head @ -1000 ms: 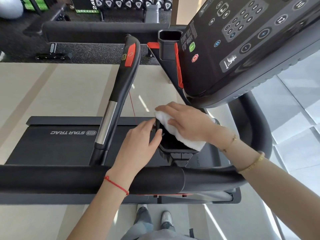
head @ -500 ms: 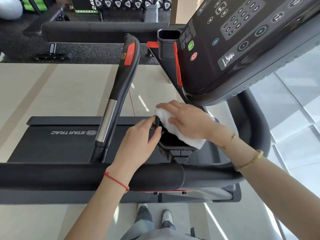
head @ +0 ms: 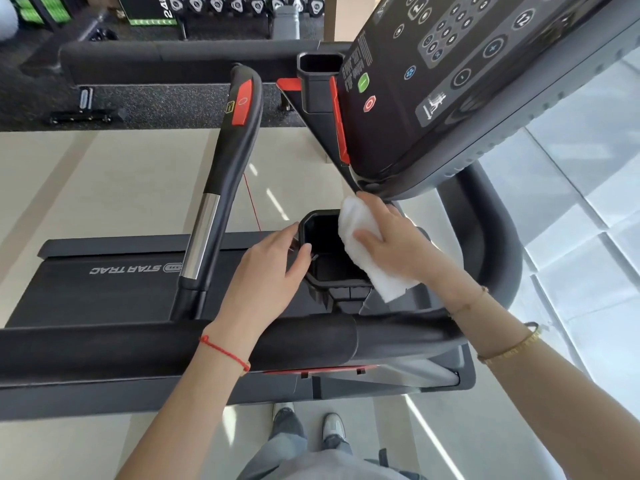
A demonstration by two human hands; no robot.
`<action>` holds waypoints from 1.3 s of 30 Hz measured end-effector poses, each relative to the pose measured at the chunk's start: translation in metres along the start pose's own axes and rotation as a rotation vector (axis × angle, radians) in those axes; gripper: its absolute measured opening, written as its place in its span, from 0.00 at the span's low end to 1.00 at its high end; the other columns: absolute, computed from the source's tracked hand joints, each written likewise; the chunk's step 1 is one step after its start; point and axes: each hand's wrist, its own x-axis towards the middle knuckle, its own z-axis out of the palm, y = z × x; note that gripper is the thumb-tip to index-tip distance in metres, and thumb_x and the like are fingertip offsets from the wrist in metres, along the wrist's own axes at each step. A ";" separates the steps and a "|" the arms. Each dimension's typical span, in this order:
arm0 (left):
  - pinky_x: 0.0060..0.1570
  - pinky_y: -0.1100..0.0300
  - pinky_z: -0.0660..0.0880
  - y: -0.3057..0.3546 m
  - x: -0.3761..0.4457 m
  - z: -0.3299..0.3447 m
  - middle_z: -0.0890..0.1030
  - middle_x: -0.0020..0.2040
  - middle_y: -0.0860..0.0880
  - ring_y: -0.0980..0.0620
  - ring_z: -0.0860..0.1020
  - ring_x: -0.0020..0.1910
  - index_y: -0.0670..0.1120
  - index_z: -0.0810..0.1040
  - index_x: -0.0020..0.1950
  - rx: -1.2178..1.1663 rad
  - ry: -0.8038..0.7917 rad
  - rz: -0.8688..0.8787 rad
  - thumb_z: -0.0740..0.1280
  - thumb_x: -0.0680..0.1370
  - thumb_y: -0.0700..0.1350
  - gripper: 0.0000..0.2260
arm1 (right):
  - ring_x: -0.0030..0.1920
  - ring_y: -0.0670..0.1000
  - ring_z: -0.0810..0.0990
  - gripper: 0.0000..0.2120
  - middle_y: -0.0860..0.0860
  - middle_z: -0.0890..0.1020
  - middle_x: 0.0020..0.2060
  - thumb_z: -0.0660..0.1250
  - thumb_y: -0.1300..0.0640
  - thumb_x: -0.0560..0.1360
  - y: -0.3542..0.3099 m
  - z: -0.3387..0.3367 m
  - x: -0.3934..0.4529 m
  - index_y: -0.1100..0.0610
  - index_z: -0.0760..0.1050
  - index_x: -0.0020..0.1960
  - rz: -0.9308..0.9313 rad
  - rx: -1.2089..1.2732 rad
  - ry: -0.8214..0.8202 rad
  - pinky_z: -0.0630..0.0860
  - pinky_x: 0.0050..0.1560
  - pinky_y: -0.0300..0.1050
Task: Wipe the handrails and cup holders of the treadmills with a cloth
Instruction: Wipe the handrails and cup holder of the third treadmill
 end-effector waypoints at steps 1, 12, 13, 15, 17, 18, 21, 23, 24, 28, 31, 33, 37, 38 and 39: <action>0.59 0.55 0.75 0.000 0.000 0.000 0.79 0.61 0.52 0.53 0.77 0.59 0.50 0.69 0.74 -0.005 -0.003 0.004 0.58 0.82 0.53 0.20 | 0.71 0.56 0.64 0.30 0.55 0.61 0.74 0.61 0.56 0.80 0.000 0.001 -0.004 0.52 0.51 0.78 0.000 0.011 0.010 0.54 0.47 0.29; 0.60 0.54 0.75 0.003 0.000 -0.001 0.78 0.62 0.52 0.53 0.76 0.60 0.50 0.68 0.74 -0.004 -0.020 -0.021 0.57 0.82 0.53 0.21 | 0.67 0.57 0.69 0.30 0.54 0.64 0.72 0.61 0.55 0.80 0.001 0.001 -0.003 0.50 0.52 0.78 -0.029 -0.084 0.026 0.57 0.47 0.35; 0.59 0.54 0.75 0.003 0.000 -0.001 0.78 0.62 0.53 0.53 0.76 0.60 0.50 0.68 0.74 -0.004 -0.019 -0.024 0.57 0.82 0.53 0.21 | 0.67 0.56 0.68 0.29 0.53 0.66 0.71 0.61 0.55 0.80 -0.003 0.001 0.003 0.49 0.53 0.78 -0.058 -0.167 0.019 0.58 0.49 0.38; 0.57 0.54 0.75 0.004 -0.001 -0.001 0.78 0.60 0.53 0.53 0.77 0.58 0.50 0.68 0.74 -0.002 -0.018 -0.027 0.57 0.82 0.54 0.21 | 0.65 0.57 0.70 0.28 0.53 0.69 0.68 0.61 0.54 0.80 -0.011 0.004 0.013 0.49 0.54 0.77 -0.187 -0.390 0.028 0.64 0.52 0.42; 0.54 0.54 0.76 0.004 -0.001 -0.001 0.79 0.57 0.52 0.53 0.77 0.55 0.50 0.69 0.73 0.002 -0.017 -0.023 0.57 0.82 0.53 0.20 | 0.60 0.57 0.74 0.27 0.53 0.73 0.63 0.59 0.53 0.80 -0.020 0.008 0.023 0.51 0.55 0.77 -0.374 -0.530 -0.007 0.69 0.57 0.46; 0.52 0.54 0.76 0.004 0.000 -0.001 0.79 0.55 0.52 0.53 0.78 0.53 0.50 0.70 0.72 0.009 -0.016 -0.019 0.57 0.82 0.53 0.19 | 0.57 0.56 0.75 0.27 0.53 0.74 0.62 0.59 0.53 0.80 -0.024 0.008 0.029 0.50 0.55 0.77 -0.431 -0.532 -0.048 0.70 0.57 0.48; 0.48 0.52 0.76 0.004 0.001 0.000 0.79 0.50 0.52 0.51 0.78 0.48 0.49 0.73 0.67 0.020 -0.008 -0.020 0.58 0.82 0.53 0.17 | 0.56 0.56 0.77 0.26 0.51 0.73 0.62 0.58 0.54 0.80 -0.029 0.003 0.041 0.47 0.56 0.76 -0.459 -0.486 -0.157 0.74 0.55 0.52; 0.49 0.52 0.77 0.003 0.000 0.000 0.79 0.51 0.52 0.52 0.78 0.49 0.50 0.72 0.69 -0.004 -0.006 -0.026 0.58 0.82 0.53 0.18 | 0.56 0.56 0.76 0.25 0.51 0.74 0.61 0.58 0.53 0.80 -0.022 0.001 0.039 0.47 0.56 0.76 -0.450 -0.480 -0.138 0.73 0.55 0.53; 0.51 0.53 0.77 0.003 -0.001 0.000 0.79 0.52 0.53 0.53 0.78 0.50 0.52 0.71 0.71 -0.020 -0.006 -0.025 0.58 0.82 0.53 0.18 | 0.57 0.56 0.76 0.25 0.51 0.75 0.60 0.59 0.54 0.80 -0.016 -0.001 0.036 0.48 0.57 0.76 -0.426 -0.436 -0.119 0.72 0.56 0.52; 0.53 0.53 0.77 0.003 -0.002 -0.002 0.79 0.52 0.54 0.55 0.78 0.52 0.55 0.71 0.71 -0.043 0.004 -0.010 0.58 0.82 0.53 0.17 | 0.67 0.53 0.66 0.27 0.52 0.69 0.68 0.61 0.56 0.80 0.013 -0.009 0.012 0.49 0.57 0.77 -0.275 -0.085 -0.093 0.59 0.55 0.35; 0.53 0.53 0.77 0.005 -0.002 -0.001 0.79 0.53 0.54 0.54 0.78 0.52 0.53 0.71 0.71 -0.028 0.005 -0.012 0.58 0.82 0.53 0.18 | 0.68 0.54 0.65 0.28 0.52 0.67 0.69 0.61 0.56 0.81 0.013 -0.010 0.007 0.50 0.55 0.78 -0.299 -0.132 -0.080 0.57 0.56 0.34; 0.54 0.53 0.76 0.005 -0.002 -0.001 0.79 0.54 0.53 0.53 0.78 0.53 0.52 0.70 0.72 -0.023 -0.002 -0.020 0.57 0.81 0.54 0.19 | 0.66 0.56 0.69 0.27 0.52 0.70 0.67 0.60 0.56 0.81 -0.002 -0.005 0.021 0.50 0.56 0.77 -0.383 -0.280 -0.091 0.64 0.62 0.43; 0.55 0.53 0.76 0.004 -0.001 -0.002 0.79 0.57 0.52 0.52 0.77 0.56 0.50 0.70 0.72 -0.008 -0.025 -0.037 0.57 0.81 0.54 0.21 | 0.59 0.55 0.75 0.24 0.48 0.73 0.63 0.57 0.55 0.81 -0.025 0.002 0.042 0.45 0.58 0.75 -0.413 -0.397 -0.157 0.73 0.56 0.52; 0.56 0.53 0.75 0.004 -0.001 -0.002 0.79 0.57 0.52 0.53 0.77 0.56 0.50 0.70 0.73 -0.011 -0.026 -0.033 0.57 0.81 0.54 0.21 | 0.59 0.55 0.75 0.24 0.49 0.73 0.63 0.57 0.54 0.81 -0.023 0.002 0.040 0.45 0.58 0.75 -0.401 -0.399 -0.147 0.73 0.56 0.53; 0.56 0.54 0.75 0.004 -0.001 -0.002 0.79 0.58 0.53 0.54 0.77 0.57 0.50 0.69 0.73 -0.018 -0.024 -0.029 0.57 0.81 0.54 0.21 | 0.60 0.55 0.74 0.24 0.50 0.74 0.63 0.58 0.54 0.81 -0.018 0.000 0.035 0.46 0.58 0.76 -0.382 -0.385 -0.130 0.72 0.57 0.52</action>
